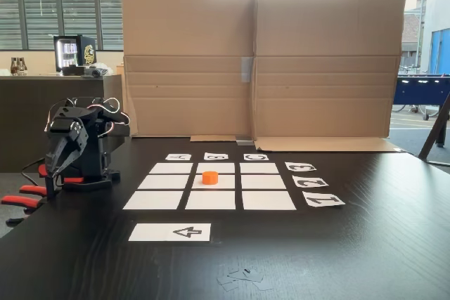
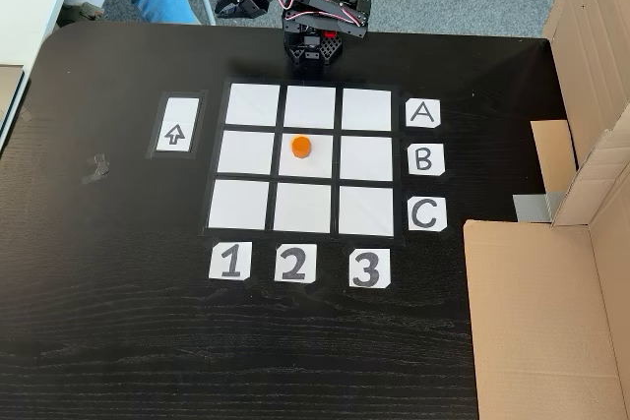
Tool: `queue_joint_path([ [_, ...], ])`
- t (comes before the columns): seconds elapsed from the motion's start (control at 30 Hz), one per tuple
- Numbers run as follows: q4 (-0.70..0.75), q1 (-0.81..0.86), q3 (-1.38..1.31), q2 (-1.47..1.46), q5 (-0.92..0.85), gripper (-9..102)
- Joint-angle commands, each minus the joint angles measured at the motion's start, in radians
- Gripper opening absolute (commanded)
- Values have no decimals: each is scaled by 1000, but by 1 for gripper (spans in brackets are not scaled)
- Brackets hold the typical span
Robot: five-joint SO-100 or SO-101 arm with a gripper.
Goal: Pick up the round, orange token and place it in the grid on square B2.
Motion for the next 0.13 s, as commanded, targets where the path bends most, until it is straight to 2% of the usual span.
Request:
queue_joint_path([
  [0.0, -9, -2, -5, 6, 6, -1],
  [0.1, -9, -2, -5, 6, 6, -1],
])
